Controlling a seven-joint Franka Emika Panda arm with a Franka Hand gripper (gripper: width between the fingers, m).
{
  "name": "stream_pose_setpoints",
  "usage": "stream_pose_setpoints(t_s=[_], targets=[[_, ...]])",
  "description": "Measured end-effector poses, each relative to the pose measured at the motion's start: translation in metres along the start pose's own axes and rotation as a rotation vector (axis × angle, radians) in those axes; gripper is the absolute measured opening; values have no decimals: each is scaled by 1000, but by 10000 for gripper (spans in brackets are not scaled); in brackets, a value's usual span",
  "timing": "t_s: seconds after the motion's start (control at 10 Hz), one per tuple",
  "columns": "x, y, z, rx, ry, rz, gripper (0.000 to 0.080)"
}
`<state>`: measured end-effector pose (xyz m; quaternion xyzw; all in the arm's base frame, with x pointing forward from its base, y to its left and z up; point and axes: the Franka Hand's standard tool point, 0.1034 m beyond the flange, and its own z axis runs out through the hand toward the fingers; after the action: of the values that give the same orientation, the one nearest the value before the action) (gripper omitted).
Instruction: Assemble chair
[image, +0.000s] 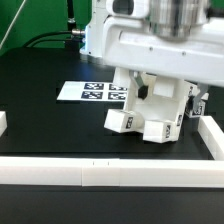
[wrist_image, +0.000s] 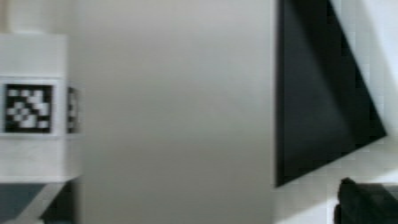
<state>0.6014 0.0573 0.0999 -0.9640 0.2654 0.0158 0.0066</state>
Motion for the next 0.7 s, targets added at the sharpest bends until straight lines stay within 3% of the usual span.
stream_pose_setpoints(t_s=[0.3, 0.5, 0.7], targets=[[-10, 6, -37, 32, -4, 16, 649], [-25, 14, -37, 34, -11, 20, 649], [-24, 14, -36, 32, -11, 19, 649]])
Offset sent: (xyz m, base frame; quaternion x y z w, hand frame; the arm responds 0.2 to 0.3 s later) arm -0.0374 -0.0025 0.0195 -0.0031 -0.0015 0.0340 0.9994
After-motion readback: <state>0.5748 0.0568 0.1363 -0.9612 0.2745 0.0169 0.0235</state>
